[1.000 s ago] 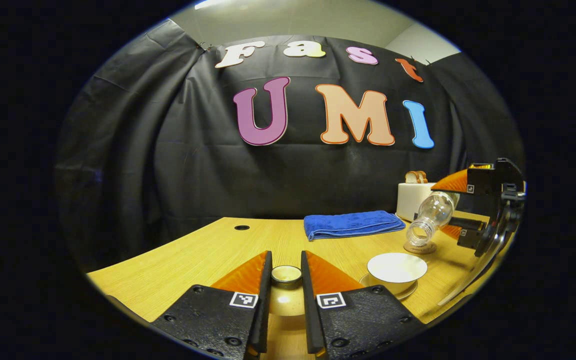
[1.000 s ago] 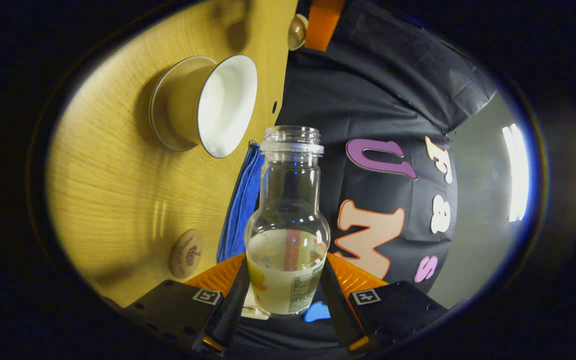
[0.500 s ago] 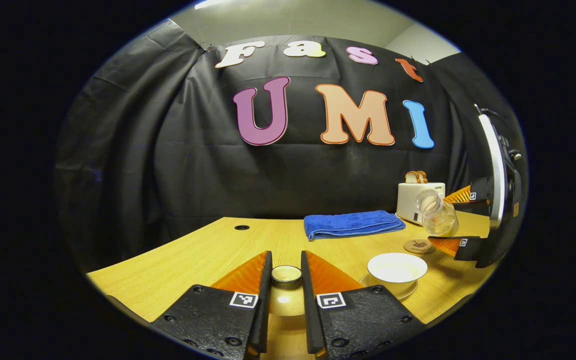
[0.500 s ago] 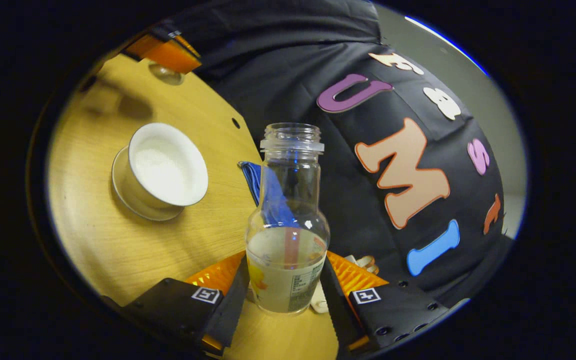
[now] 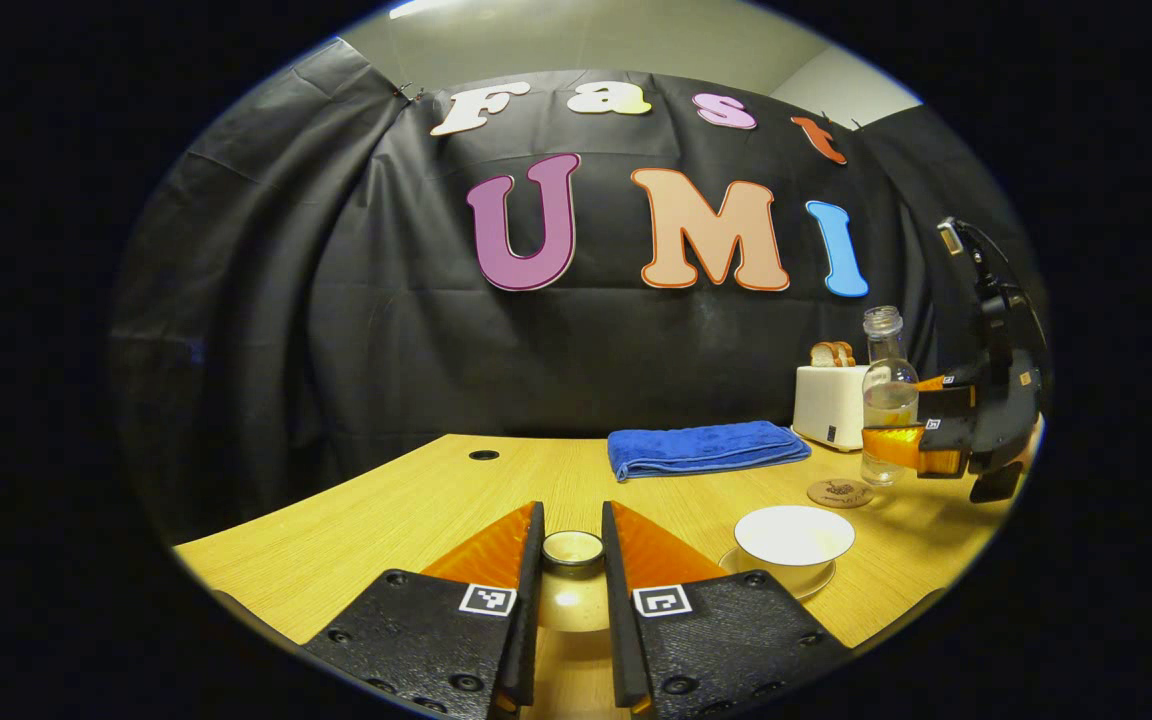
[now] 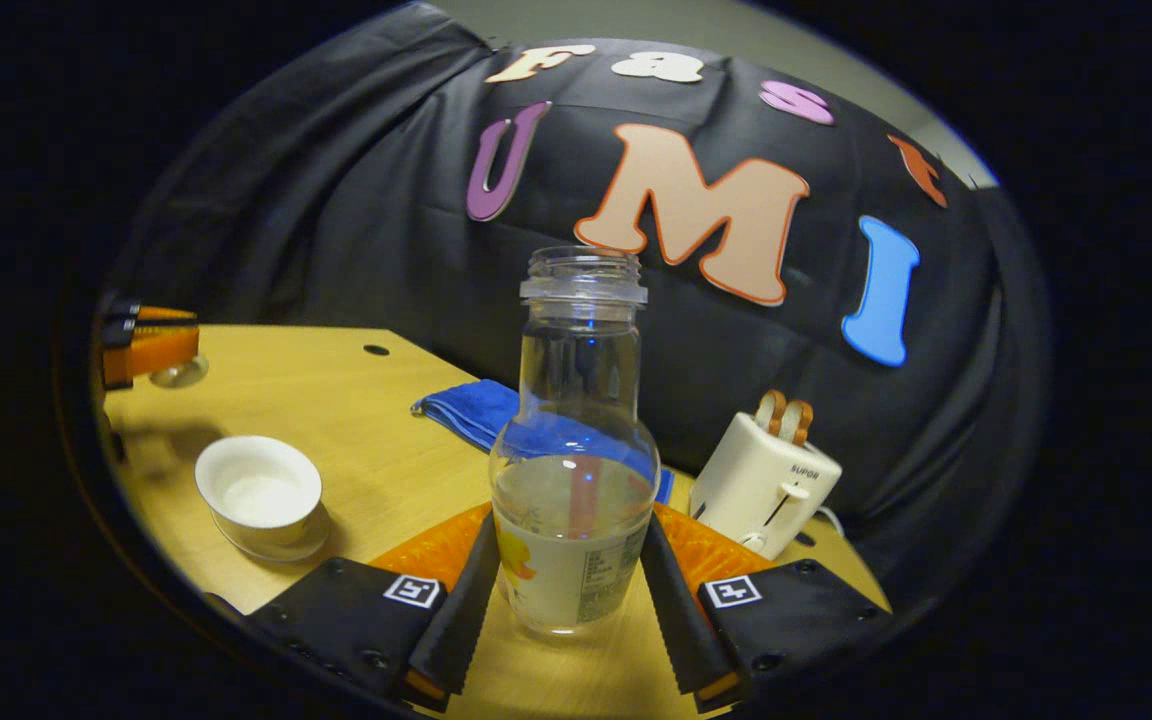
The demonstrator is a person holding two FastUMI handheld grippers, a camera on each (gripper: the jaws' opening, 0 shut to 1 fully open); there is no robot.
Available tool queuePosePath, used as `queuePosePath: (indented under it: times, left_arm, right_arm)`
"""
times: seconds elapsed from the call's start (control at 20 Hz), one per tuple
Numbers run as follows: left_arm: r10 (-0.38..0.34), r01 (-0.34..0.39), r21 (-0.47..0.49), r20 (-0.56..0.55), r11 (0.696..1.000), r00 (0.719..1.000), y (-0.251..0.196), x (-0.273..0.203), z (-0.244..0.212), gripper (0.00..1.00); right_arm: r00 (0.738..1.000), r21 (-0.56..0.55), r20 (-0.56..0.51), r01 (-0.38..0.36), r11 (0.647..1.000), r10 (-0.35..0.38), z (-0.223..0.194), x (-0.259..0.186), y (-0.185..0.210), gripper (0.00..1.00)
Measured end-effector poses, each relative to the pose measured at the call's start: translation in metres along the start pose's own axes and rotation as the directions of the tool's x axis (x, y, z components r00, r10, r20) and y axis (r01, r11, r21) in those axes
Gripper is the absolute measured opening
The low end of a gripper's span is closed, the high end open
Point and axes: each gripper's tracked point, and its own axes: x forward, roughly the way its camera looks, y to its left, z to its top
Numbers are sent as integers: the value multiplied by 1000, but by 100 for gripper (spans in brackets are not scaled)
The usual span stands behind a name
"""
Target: Open the teacup lid with one hand, grasp the water bottle and pour water into the teacup with the other hand; after pouring, place the water bottle on the coaster and then close the teacup lid.
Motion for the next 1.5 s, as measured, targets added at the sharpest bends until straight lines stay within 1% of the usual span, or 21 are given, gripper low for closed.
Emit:
queuePosePath:
  times: [0.05, 0.1, 0.15, 0.25, 0.4, 0.5, 0.75, 0.8, 0.85, 1.0, 1.05, 1.1, 1.4, 1.45, 1.5]
  left_arm:
    - [1, -1, 0, 0, 1000, 1000, 0, 0, 0, 29]
    - [2, -2, 0, 0, 1000, 1000, 0, 0, 1, 28]
    - [2, -2, 0, 0, 1000, 1000, 0, 1, 0, 28]
    - [2, -2, 0, 0, 1000, 1000, 0, 1, -1, 28]
    - [2, -2, 0, 0, 1000, 1000, 0, 1, 0, 28]
    - [2, -2, 0, 0, 1000, 1000, 0, 1, 0, 28]
    - [2, -2, 0, 0, 1000, 1000, 0, 2, -1, 28]
    - [2, -2, 0, 0, 1000, 1000, 0, 2, 0, 28]
    - [2, -2, 0, 0, 1000, 1000, 0, 2, 0, 28]
    - [2, -2, 0, 0, 1000, 1000, 0, 1, 0, 28]
    - [2, -2, 0, 0, 1000, 1000, 1, 1, 0, 28]
    - [2, -2, 0, 0, 1000, 1000, 1, 1, 0, 28]
    - [-1, 1, -1, -2, 1000, 1000, 0, 1, 0, 28]
    - [-8, 8, -1, -1, 1000, 1000, -2, 1, 0, 28]
    - [-12, 12, -1, -1, 1000, 1000, -3, 2, 0, 28]
  right_arm:
    - [1000, 59, -6, -5, 998, 5, -3, 3, -2, 80]
    - [1000, 103, -8, -2, 995, 3, -5, 6, -4, 82]
    - [1000, 134, -4, 1, 991, 0, -5, 11, -6, 80]
    - [1000, 170, 3, 8, 985, -8, -6, 19, -12, 81]
    - [1000, 213, -2, 3, 977, -3, -16, 29, -6, 81]
    - [1000, 217, -4, 10, 976, -10, -17, 34, -10, 79]
    - [999, 207, -23, 28, 978, -24, -26, 45, -9, 81]
    - [999, 204, -25, 32, 978, -27, -26, 46, -9, 80]
    - [999, 195, -27, 41, 980, -37, -28, 47, -12, 82]
    - [999, 190, -39, 42, 981, -36, -33, 51, -9, 81]
    - [999, 191, -29, 44, 981, -39, -32, 51, -11, 80]
    - [999, 193, -27, 45, 980, -41, -34, 50, -11, 81]
    - [998, 211, -41, 54, 976, -46, -36, 51, -12, 84]
    - [998, 210, -42, 55, 976, -47, -35, 50, -11, 84]
    - [998, 208, -37, 53, 977, -46, -35, 49, -11, 82]
